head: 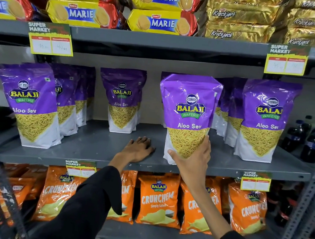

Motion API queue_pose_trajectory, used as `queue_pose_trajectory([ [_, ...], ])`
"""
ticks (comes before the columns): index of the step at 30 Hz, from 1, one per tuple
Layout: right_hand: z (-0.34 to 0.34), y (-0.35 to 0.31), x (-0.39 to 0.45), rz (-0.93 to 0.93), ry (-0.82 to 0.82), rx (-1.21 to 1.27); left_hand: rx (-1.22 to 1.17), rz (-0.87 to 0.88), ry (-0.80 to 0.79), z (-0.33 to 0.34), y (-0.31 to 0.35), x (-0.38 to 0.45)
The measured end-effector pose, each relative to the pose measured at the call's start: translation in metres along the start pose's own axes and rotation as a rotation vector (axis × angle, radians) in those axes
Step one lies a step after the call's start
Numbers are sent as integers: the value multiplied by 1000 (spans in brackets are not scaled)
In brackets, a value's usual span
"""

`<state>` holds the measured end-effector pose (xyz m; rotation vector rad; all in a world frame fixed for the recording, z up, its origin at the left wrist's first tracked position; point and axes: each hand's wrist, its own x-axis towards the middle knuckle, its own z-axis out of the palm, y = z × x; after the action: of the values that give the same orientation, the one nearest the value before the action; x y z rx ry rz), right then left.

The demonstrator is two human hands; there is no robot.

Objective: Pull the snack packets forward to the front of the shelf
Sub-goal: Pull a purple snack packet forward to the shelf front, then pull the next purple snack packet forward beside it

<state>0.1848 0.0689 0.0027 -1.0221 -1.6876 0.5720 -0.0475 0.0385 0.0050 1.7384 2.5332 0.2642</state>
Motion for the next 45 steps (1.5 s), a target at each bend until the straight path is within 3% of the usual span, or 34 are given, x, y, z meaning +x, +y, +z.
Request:
queue_pose_trajectory([
  [24,47,-11,30,46,-19,-41,6,-1,20,-1,5,-9],
  [41,44,-10,22,42,8,-71,-36,26,66,-8,8,-21],
  [45,41,-12,-8,-210,182,67,-178,-26,144,-8,-2,-33],
])
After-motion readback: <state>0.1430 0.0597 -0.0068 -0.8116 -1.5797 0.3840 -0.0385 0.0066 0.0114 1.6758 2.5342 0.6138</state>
